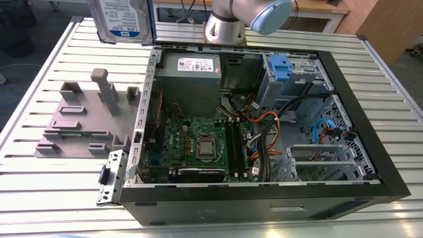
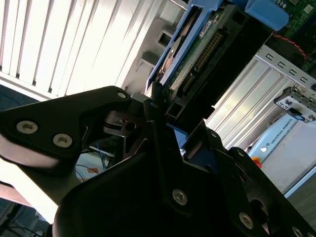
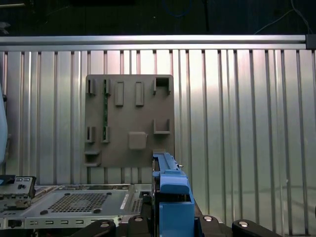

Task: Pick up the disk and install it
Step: 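Pick up the disk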

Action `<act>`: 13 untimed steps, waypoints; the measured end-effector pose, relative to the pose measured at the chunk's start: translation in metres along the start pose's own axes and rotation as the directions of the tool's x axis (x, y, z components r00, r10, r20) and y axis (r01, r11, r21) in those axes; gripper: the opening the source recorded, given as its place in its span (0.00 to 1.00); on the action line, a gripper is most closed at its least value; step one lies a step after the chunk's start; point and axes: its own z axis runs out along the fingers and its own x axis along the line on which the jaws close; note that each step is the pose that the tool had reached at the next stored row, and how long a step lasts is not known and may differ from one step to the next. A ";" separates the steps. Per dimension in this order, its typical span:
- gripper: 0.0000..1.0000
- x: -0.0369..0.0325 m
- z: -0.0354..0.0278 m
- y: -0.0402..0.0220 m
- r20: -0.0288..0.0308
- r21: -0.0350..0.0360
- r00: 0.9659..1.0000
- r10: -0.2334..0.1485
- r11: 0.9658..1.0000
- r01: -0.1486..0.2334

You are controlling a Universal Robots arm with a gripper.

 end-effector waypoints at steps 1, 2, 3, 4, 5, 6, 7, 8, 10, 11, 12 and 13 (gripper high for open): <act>0.37 0.0000 0.0000 -0.0003 0.000 0.000 1.000 0.000 1.000 0.000; 0.37 0.0000 0.0000 -0.0006 0.000 0.000 1.000 0.000 1.000 0.000; 0.37 0.0000 0.0000 -0.0010 0.000 0.000 1.000 0.000 1.000 0.000; 0.37 0.0000 0.0000 -0.0014 0.000 0.000 1.000 0.000 1.000 0.000; 0.37 -0.0001 -0.0001 -0.0016 0.000 0.000 1.000 0.000 1.000 0.000; 0.37 -0.0001 -0.0001 -0.0020 0.000 0.000 1.000 0.000 1.000 0.000; 0.37 -0.0001 -0.0001 -0.0022 0.000 0.000 1.000 0.000 1.000 0.000; 0.37 -0.0001 -0.0001 -0.0026 0.000 0.000 1.000 0.000 1.000 0.000; 0.37 -0.0001 -0.0001 -0.0034 0.000 0.000 1.000 0.000 1.000 0.000; 0.37 -0.0001 -0.0001 -0.0036 0.000 0.000 1.000 0.000 1.000 0.000; 0.37 -0.0001 -0.0001 -0.0040 0.000 0.000 1.000 0.000 1.000 0.000; 0.37 -0.0002 -0.0002 -0.0043 0.000 0.000 1.000 0.000 1.000 0.000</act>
